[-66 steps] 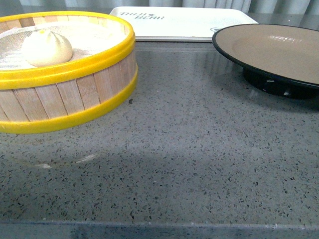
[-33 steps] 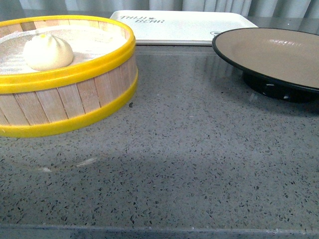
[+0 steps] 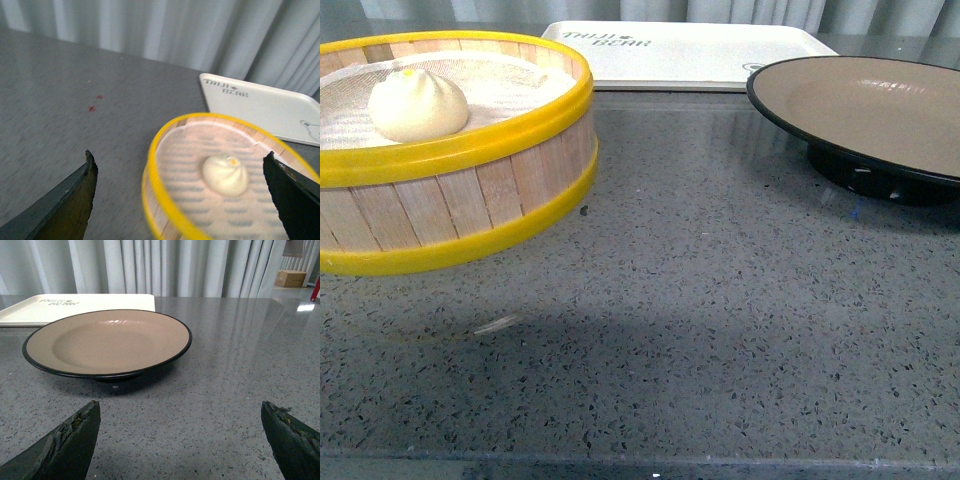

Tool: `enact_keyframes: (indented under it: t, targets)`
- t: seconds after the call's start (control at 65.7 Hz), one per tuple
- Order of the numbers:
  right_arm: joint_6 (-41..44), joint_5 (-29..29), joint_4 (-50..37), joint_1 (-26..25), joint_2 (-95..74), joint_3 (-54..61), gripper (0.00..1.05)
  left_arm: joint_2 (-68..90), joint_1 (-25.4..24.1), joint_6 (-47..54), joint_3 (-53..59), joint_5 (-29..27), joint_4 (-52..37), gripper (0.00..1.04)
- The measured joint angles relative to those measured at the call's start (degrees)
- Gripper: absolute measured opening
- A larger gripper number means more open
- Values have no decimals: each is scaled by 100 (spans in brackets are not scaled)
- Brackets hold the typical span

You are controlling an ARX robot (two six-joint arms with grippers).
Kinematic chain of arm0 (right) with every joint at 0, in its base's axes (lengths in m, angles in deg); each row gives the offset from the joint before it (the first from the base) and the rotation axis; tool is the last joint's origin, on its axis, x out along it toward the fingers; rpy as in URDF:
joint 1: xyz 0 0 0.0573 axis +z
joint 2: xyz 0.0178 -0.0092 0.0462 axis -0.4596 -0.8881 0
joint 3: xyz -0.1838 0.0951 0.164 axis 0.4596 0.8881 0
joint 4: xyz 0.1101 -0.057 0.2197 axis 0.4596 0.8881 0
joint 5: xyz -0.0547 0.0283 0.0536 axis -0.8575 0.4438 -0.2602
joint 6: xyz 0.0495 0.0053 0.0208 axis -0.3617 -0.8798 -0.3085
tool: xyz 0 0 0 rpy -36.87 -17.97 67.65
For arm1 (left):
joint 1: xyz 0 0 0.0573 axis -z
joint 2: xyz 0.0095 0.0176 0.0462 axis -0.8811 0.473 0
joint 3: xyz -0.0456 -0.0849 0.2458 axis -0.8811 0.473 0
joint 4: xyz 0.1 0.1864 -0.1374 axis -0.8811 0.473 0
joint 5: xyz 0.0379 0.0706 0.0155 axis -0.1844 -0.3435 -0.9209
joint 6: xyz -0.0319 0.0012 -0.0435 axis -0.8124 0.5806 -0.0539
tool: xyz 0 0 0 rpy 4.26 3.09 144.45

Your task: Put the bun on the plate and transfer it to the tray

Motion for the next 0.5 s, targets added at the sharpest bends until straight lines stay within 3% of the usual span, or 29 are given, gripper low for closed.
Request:
enact_keyframes:
  t: [0.198, 0.502]
  targets:
    - [0, 0, 0, 0, 0, 0, 96, 1917, 815, 343, -1412, 90, -74, 98]
    - [0, 0, 0, 0, 0, 0, 96, 3250, 1064, 737, -2396, 243, 737, 98]
